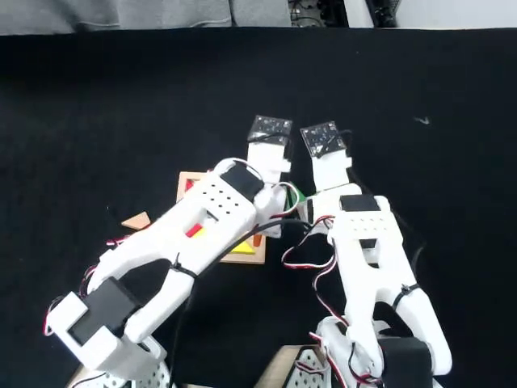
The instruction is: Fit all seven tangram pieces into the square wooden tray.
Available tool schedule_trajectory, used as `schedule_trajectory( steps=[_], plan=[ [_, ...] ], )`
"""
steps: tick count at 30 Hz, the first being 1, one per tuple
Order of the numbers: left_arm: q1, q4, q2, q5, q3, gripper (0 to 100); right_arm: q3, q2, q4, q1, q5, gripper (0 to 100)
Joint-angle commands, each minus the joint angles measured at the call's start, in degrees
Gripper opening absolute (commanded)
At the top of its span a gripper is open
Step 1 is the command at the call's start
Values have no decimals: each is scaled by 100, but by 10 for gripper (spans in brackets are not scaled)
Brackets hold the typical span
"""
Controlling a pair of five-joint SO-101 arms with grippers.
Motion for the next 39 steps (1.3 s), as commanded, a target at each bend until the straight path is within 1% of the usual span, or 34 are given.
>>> schedule_trajectory(
  steps=[1, 5, 10, 12, 16, 27, 31, 35, 39],
  plan=[
    [-48, -149, -44, 26, 13, 30, 4, -145, -97, 88, 0, 11],
    [-189, -167, -9, 26, 13, 30, 13, -145, -105, 88, 0, 11],
    [-189, -167, 325, 44, -4, 30, 4, -145, -105, 88, 0, 11],
    [-180, -167, 492, 158, -40, 30, 4, -145, -105, 88, 0, 11],
    [-198, -404, 659, 193, -57, 30, -4, -145, -105, 88, 0, 11],
    [-198, -440, 677, 211, -110, 30, -4, -145, -105, 88, 0, 11],
    [-207, -448, 677, 343, -101, 31, 4, -145, -105, 88, 0, 11],
    [-207, -659, 677, 352, -66, 30, 4, -145, -105, 88, 0, 11],
    [-207, -686, 677, 352, -57, 30, 4, -145, -105, 88, 0, 11]
  ],
)
